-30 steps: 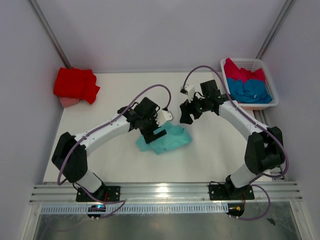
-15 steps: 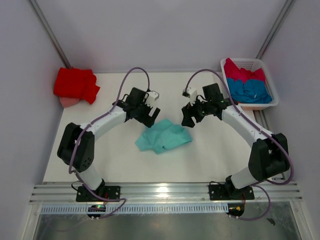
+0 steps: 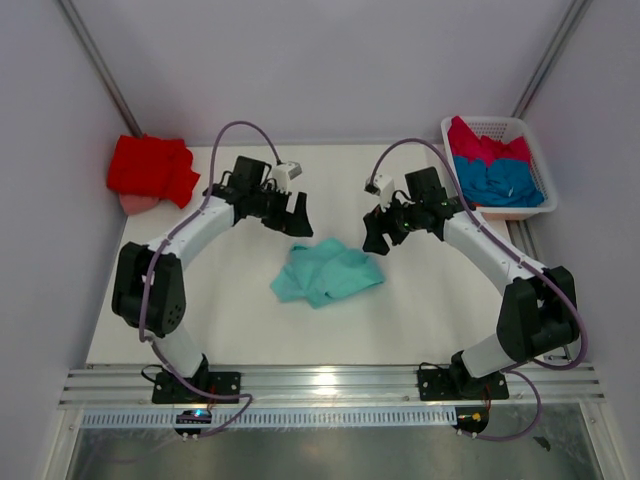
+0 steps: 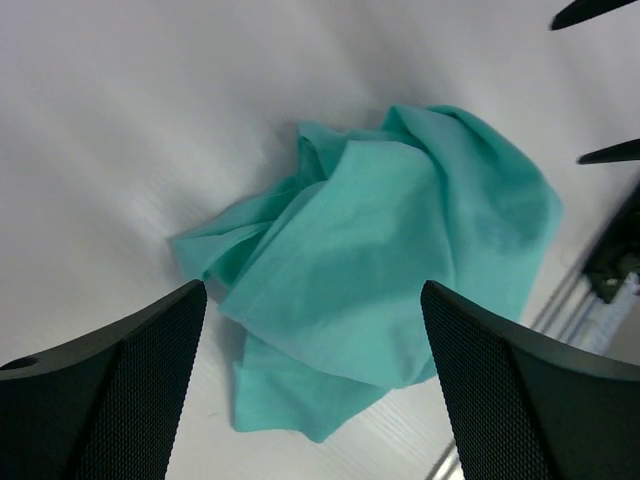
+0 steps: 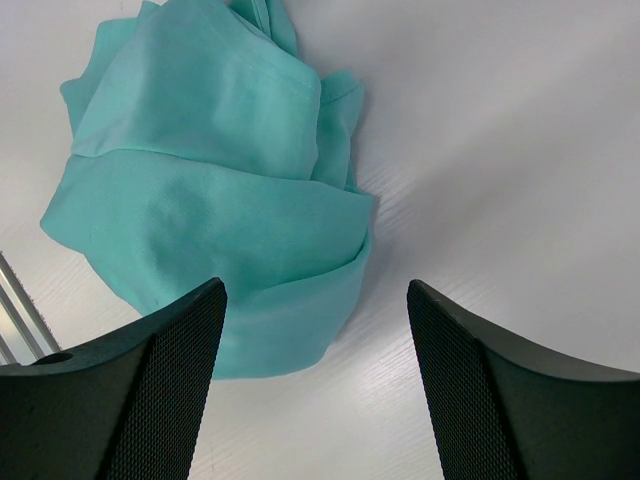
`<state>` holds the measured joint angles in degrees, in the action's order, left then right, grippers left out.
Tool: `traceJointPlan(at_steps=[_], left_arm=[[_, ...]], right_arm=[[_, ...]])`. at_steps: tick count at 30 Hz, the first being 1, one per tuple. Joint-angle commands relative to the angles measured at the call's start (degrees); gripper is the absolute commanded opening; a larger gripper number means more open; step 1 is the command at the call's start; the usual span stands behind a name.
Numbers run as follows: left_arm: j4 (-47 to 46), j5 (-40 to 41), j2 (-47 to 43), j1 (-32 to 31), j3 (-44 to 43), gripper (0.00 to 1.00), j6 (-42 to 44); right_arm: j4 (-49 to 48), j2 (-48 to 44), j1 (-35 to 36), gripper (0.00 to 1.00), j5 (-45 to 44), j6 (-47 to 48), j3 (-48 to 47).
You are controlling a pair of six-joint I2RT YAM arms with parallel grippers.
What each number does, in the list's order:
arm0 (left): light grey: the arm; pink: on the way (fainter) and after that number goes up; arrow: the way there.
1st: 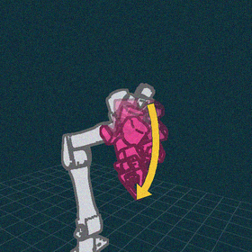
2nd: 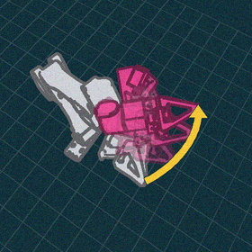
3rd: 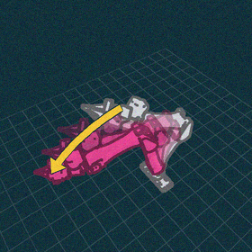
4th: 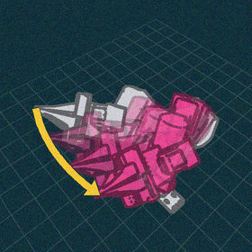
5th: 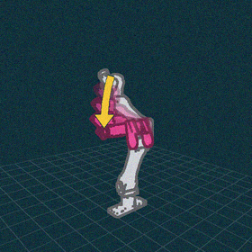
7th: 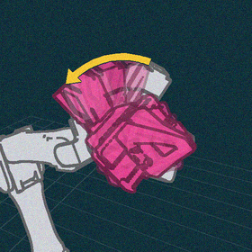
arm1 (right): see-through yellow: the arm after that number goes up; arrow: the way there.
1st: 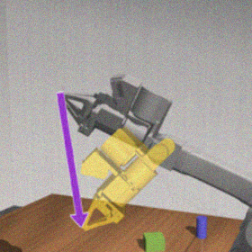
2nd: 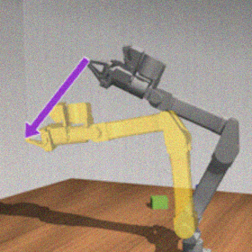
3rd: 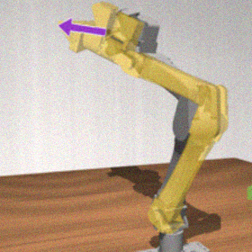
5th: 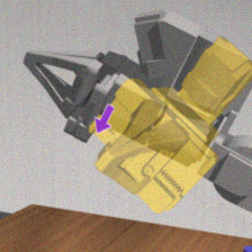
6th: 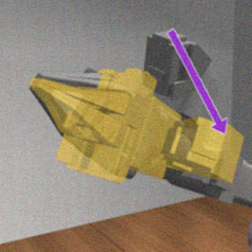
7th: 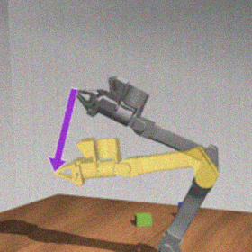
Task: Fold and stack the t-shirts
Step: Flatten the tshirt out
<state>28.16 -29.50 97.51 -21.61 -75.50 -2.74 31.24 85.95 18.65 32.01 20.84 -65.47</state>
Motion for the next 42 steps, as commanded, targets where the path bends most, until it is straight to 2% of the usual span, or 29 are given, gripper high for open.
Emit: traceJointPlan(at_steps=[1, 2, 4, 9, 18, 31, 42], left_arm=[[-0.6, -19.7, 2.9, 4.9, -1.4, 0.89, -8.1], [-1.8, -22.5, 3.8, 6.6, -0.8, 0.88, -9.5], [-1.2, -22.7, 3.9, 7.4, -0.2, 0.87, -9.0], [1.5, -22.8, 1.8, 7.7, 3.3, 0.88, -5.8], [3.1, -28.7, 3.0, 8.8, 8.7, 0.88, -3.4], [2.8, -27.8, 7.9, 8.8, 9.7, 0.86, 1.8], [-2.8, -28.0, 11.7, 8.8, 9.5, 0.85, 1.5]], right_arm=[[-1.8, -0.9, 0.1, 0.77, -0.1, -0.1, 0.4], [-1.9, -0.9, 0.1, 0.77, -0.1, -0.2, 0.6], [-1.9, -0.8, 0.1, 0.77, -0.1, -0.2, 0.6], [-2.1, -0.7, 0.1, 0.77, 0.0, -0.3, 0.5], [-2.2, -0.2, 0.1, 0.77, 0.2, -0.3, 0.5], [-2.1, 0.2, 0.1, 0.77, 0.1, 0.0, 0.6], [-2.2, 0.4, 0.1, 0.77, 0.0, -0.2, 0.7]])
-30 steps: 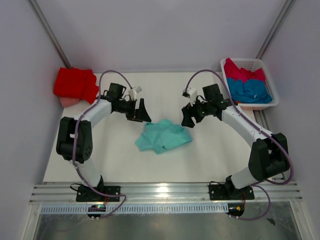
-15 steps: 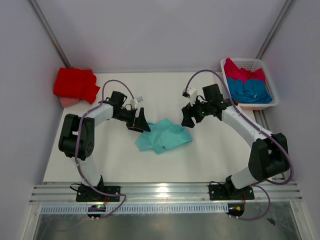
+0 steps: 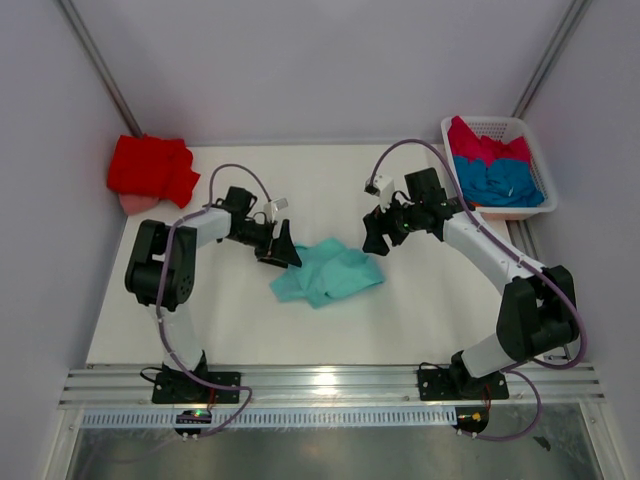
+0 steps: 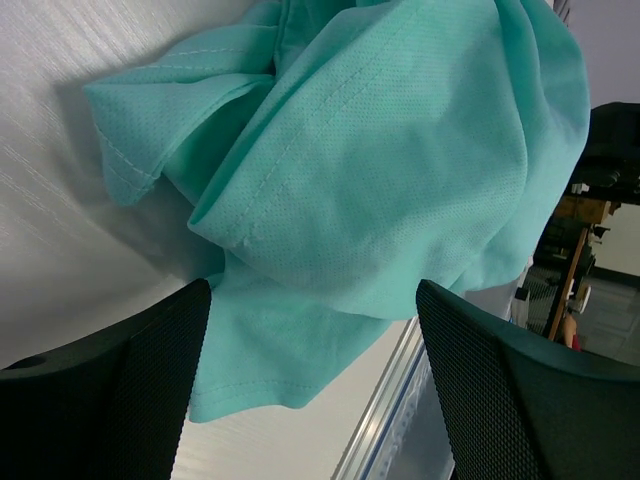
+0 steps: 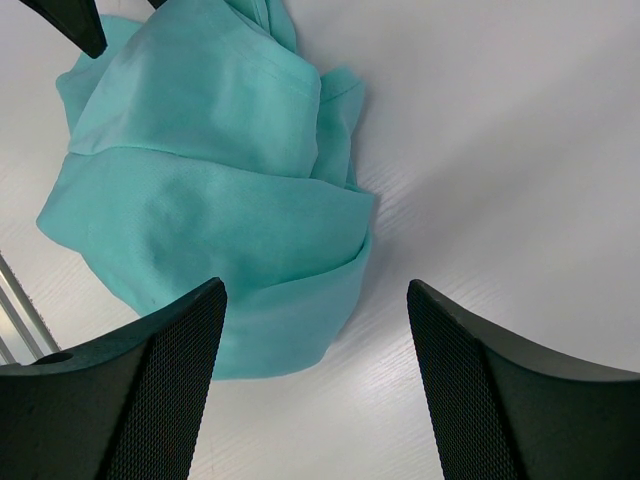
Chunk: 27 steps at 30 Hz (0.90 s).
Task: Fold and stack the t-shirts
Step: Flatten the tshirt out
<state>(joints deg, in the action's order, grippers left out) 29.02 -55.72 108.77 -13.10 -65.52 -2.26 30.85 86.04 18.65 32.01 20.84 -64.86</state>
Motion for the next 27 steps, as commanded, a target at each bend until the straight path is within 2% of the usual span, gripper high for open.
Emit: traceJointPlan(at_steps=[1, 8, 14, 27], left_arm=[[-4.0, -1.8, 1.0, 0.3, -0.6, 0.85, 1.1], [-4.1, -1.5, 0.7, 0.3, -4.1, 0.84, 1.7], [1.3, -0.1, -1.6, 0.4, -9.2, 0.85, 5.0], [-0.9, -1.4, -1.2, 0.4, -6.2, 0.83, 3.5]], right_arm=[[-1.8, 0.4, 0.1, 0.77, -0.1, -0.1, 0.0], [-1.8, 1.1, 0.0, 0.77, -0.2, 0.0, -0.2], [-1.7, 1.1, 0.1, 0.77, -0.2, 0.0, -0.2], [-1.6, 1.0, 0.1, 0.77, 0.0, 0.0, -0.3]])
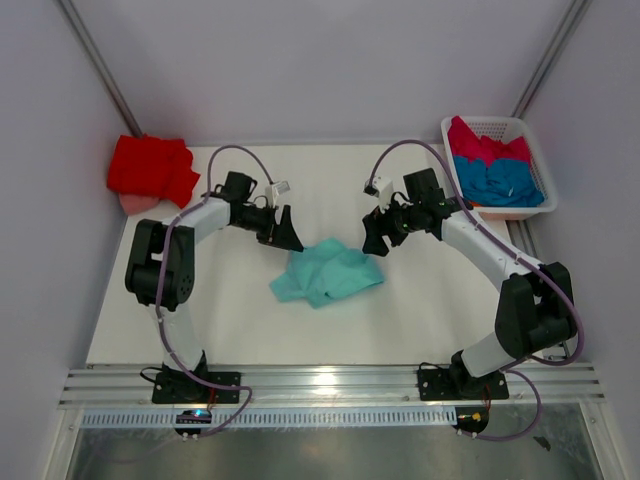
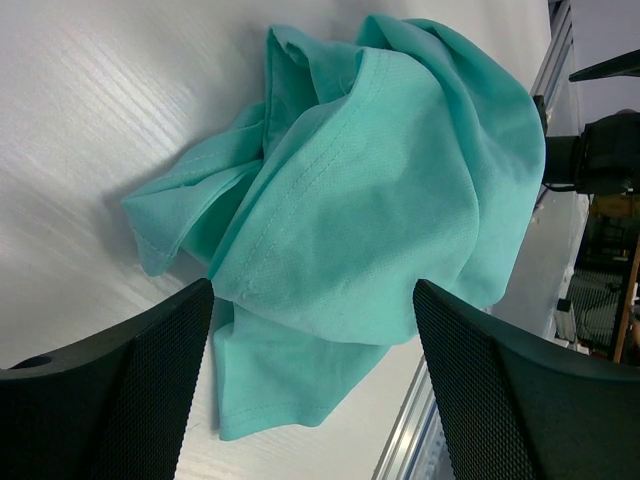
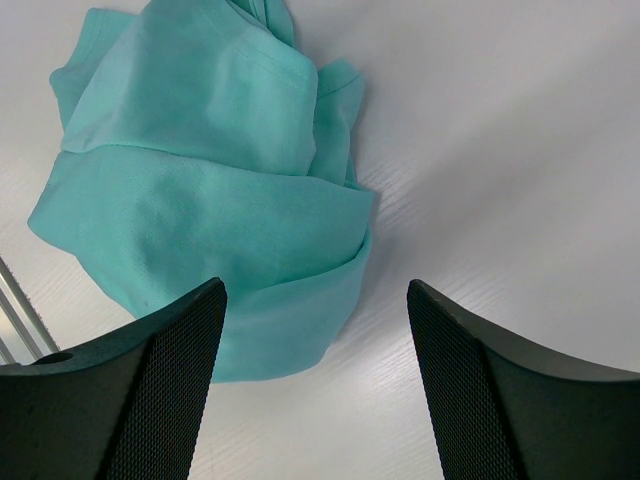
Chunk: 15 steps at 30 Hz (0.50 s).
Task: Fold and stack the t-shirts
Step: Flatten the tshirt out
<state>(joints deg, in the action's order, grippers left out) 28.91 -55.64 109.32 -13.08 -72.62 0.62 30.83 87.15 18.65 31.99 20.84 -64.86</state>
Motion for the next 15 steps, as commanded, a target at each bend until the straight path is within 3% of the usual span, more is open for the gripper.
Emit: traceJointPlan(at_steps=[1, 15], left_arm=[[-0.5, -1.6, -1.7, 0.3, 1.2, 0.82, 0.7], [-2.7, -1.7, -0.8, 0.3, 3.2, 0.82, -0.1]], right_arm=[[-1.6, -0.1, 0.1, 0.77, 0.0, -0.1, -0.3], [-1.6, -0.5, 0.1, 0.77, 0.2, -0.2, -0.4]])
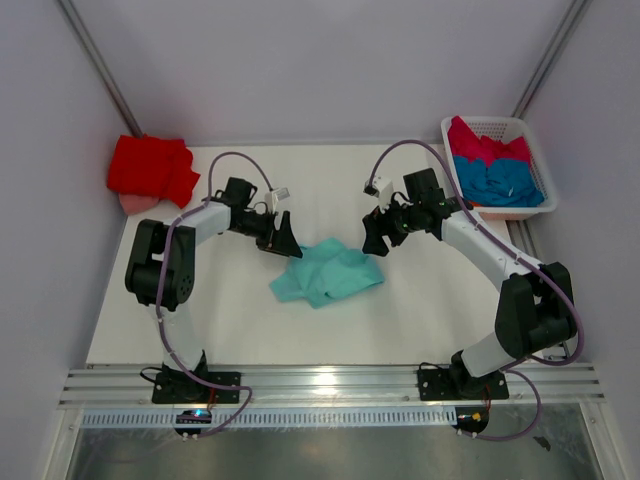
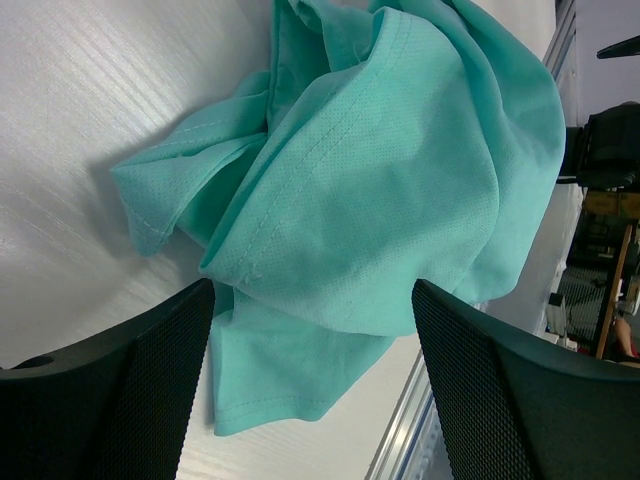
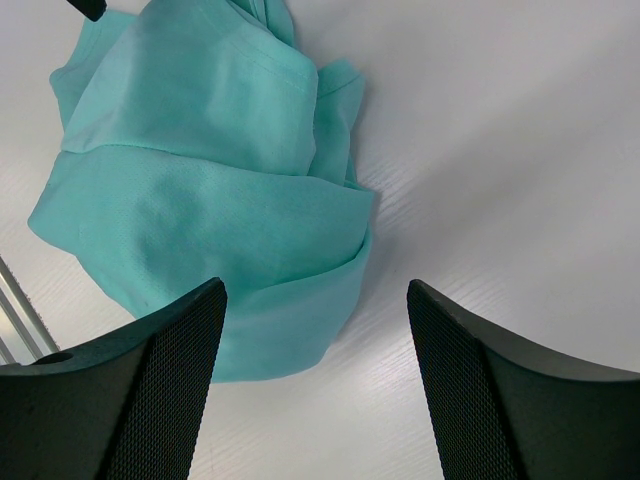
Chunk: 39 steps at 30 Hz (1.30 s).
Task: Fold and stack the t-shirts
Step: Flatten the tshirt out
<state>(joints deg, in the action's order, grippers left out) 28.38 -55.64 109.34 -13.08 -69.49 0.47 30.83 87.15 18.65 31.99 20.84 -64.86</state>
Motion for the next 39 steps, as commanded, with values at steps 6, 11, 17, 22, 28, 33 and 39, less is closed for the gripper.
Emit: traceJointPlan(at_steps=[6, 11, 17, 22, 28, 33, 39], left_arm=[[-3.5, -2.2, 0.1, 0.3, 0.2, 0.81, 0.0], [-3.9, -2.5, 1.1, 0.3, 0.1, 0.8, 0.0], [-4.2, -2.3, 1.7, 0.3, 0.6, 0.8, 0.0], [-1.8, -1.0, 0.7, 0.3, 0.7, 0.8, 2.1], [-1.0, -1.4, 0.5, 0.4, 0.6, 0.8, 2.5], [-3.1, -2.5, 1.7, 0.3, 0.7, 0.79, 0.9], [-4.0, -2.6, 3.0, 0.3, 0.6, 0.76, 0.7]], right_arm=[[-1.5, -0.6, 0.1, 0.77, 0.4, -0.4, -0.3], [-1.6, -0.5, 0.1, 0.77, 0.3, -0.3, -0.3], [-1.6, -0.6, 0.1, 0.77, 0.2, -0.2, -0.3], [-1.6, -0.7, 0.1, 0.77, 0.2, -0.2, -0.3], [-1.6, -0.5, 0.1, 0.77, 0.3, -0.2, -0.4], [-1.6, -0.7, 0.1, 0.77, 0.1, -0.2, -0.3], [-1.6, -0.6, 0.1, 0.77, 0.1, -0.2, -0.4]])
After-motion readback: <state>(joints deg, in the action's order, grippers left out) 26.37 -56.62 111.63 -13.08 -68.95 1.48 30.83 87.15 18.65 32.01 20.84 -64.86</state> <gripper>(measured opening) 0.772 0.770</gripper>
